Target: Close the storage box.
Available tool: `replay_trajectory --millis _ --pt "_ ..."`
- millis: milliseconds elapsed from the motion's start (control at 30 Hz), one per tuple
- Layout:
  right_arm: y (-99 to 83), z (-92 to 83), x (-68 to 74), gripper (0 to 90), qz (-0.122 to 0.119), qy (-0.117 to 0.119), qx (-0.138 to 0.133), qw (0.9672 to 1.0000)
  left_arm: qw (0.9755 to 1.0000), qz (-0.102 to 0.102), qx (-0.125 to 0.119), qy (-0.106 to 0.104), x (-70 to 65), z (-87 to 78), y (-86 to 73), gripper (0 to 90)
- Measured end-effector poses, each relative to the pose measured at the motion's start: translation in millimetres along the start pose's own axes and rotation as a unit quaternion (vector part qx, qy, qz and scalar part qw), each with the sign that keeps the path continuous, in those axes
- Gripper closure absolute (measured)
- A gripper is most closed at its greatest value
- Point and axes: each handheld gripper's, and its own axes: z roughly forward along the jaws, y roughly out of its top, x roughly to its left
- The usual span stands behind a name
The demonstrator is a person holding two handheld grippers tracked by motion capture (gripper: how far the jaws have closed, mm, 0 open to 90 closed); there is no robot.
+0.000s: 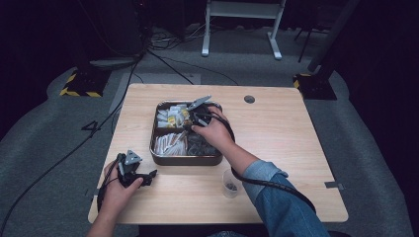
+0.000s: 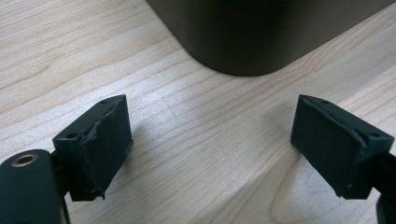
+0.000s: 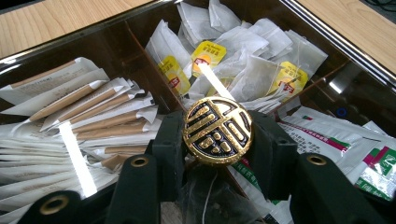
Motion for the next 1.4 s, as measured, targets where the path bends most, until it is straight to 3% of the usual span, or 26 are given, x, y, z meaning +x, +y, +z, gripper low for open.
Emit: replay_trajectory --millis 400,600,867,1000,1167,1400 --pt "-1.9 0.3 -0.9 58.9 0.004 0.006 -0.002 1.0 1.0 0.001 0.0 0.0 0.1 0.1 0.1 12.6" --pt "-2.6 0.9 -2.0 58.9 0.021 0.011 -0.004 0.9997 1.0 0.003 0.0 0.0 0.4 0.1 0.2 12.6" --pt "-4.7 1.0 -0.7 58.2 0.006 0.006 -0.012 0.9999 1.0 0.002 0.0 0.0 0.3 0.1 0.2 12.6" --pt "-4.1 -1.5 -1.3 50.3 0.017 0.009 -0.03 0.9994 1.0 0.0 0.0 -0.001 -0.1 0.2 0.1 12.6" --pt "-2.3 -15.6 -1.7 49.4 0.014 0.014 -0.05 0.9986 1.0 0.0 0.001 -0.002 0.1 0.3 0.3 12.6" --pt "0.6 -53.6 -8.0 47.6 0.013 0.011 -0.083 0.9964 1.0 0.001 0.0 -0.002 0.2 0.4 0.2 12.6"
